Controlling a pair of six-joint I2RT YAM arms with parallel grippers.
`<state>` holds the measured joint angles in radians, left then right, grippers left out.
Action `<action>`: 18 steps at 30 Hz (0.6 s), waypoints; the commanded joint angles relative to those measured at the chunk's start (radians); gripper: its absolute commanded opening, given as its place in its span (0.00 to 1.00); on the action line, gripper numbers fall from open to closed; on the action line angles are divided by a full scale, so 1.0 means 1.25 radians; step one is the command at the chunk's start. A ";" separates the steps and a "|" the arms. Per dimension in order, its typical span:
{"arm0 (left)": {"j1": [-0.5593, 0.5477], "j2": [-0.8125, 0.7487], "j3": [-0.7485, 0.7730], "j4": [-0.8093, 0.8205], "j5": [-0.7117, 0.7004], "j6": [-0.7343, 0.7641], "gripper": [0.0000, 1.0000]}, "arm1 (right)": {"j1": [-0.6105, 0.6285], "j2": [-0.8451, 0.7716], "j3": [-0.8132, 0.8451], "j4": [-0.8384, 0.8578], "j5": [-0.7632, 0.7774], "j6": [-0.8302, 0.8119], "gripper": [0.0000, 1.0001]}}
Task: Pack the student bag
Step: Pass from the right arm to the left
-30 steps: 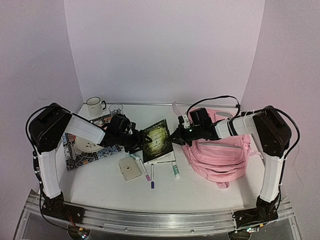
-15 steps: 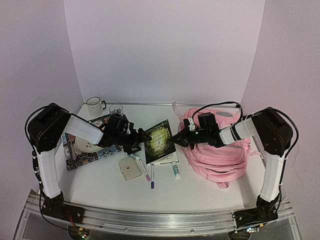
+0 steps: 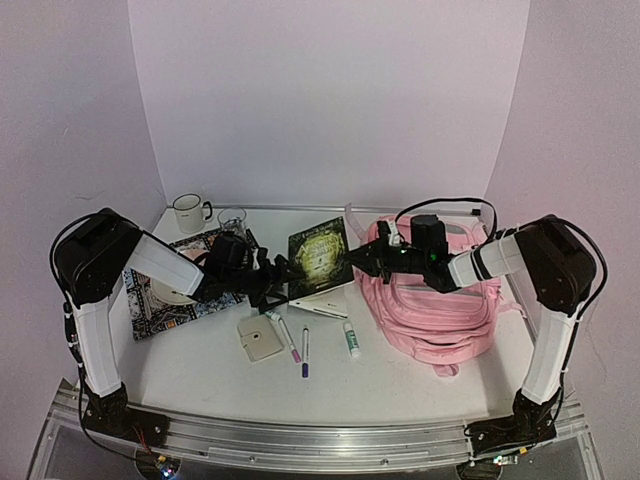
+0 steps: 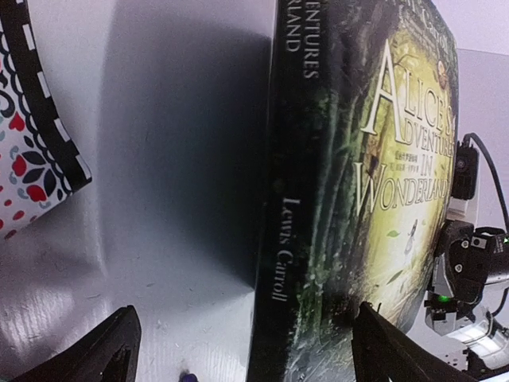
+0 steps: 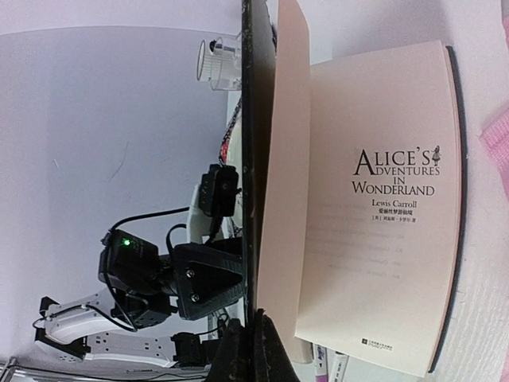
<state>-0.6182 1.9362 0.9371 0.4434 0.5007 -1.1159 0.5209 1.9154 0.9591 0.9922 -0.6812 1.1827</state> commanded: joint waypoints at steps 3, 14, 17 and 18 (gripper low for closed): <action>0.002 -0.033 -0.034 0.226 0.076 -0.115 0.91 | -0.001 -0.052 -0.019 0.204 -0.032 0.075 0.00; -0.011 -0.041 -0.066 0.462 0.117 -0.249 0.74 | -0.001 -0.021 -0.045 0.295 -0.023 0.122 0.00; -0.011 -0.042 -0.077 0.536 0.122 -0.291 0.68 | -0.001 -0.018 -0.056 0.296 -0.022 0.116 0.00; -0.011 -0.042 -0.082 0.558 0.121 -0.304 0.65 | -0.001 -0.018 -0.060 0.296 -0.022 0.112 0.00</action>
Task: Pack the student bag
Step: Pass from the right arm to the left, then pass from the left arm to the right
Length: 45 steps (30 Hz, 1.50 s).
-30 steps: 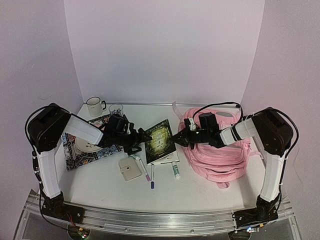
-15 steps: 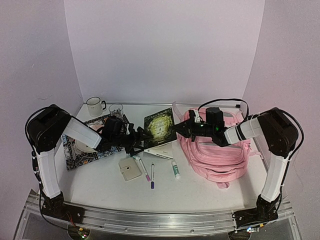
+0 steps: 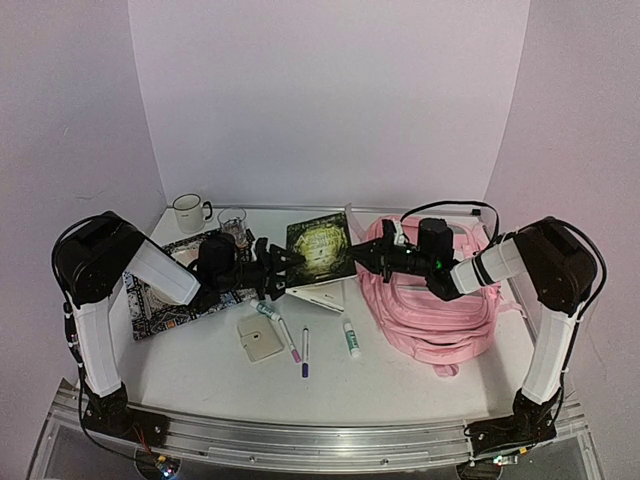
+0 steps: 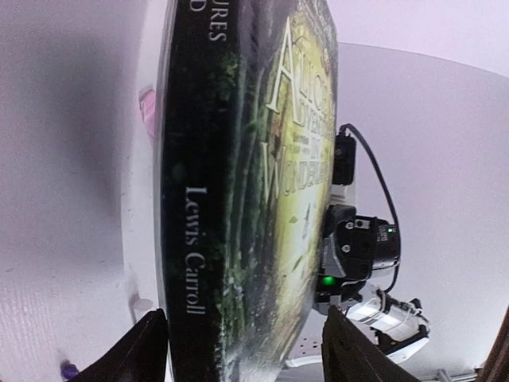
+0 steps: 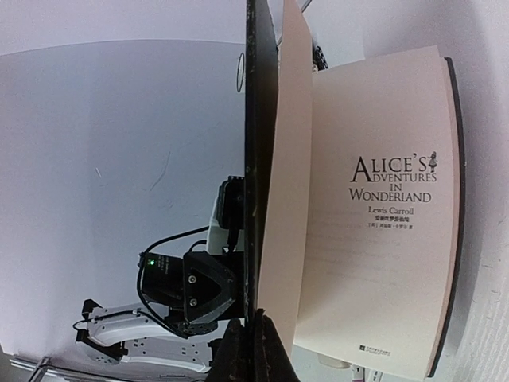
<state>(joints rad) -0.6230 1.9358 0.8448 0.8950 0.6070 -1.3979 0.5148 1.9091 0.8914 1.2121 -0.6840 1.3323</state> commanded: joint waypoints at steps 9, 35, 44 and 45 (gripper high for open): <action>-0.006 -0.064 -0.022 0.273 0.026 -0.114 0.29 | 0.005 -0.022 -0.017 0.050 -0.015 -0.074 0.08; -0.006 -0.182 -0.034 0.285 0.102 -0.048 0.00 | 0.005 -0.092 0.047 -0.224 -0.012 -0.232 0.67; -0.009 -0.165 0.009 0.285 0.190 -0.041 0.00 | 0.004 -0.109 0.105 -0.210 -0.081 -0.226 0.64; -0.009 -0.163 0.013 0.285 0.201 -0.041 0.00 | 0.004 -0.110 0.108 -0.206 -0.084 -0.221 0.61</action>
<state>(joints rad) -0.6262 1.7866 0.7769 1.0665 0.7509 -1.4804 0.5194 1.8156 0.9692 0.9311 -0.7321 1.0587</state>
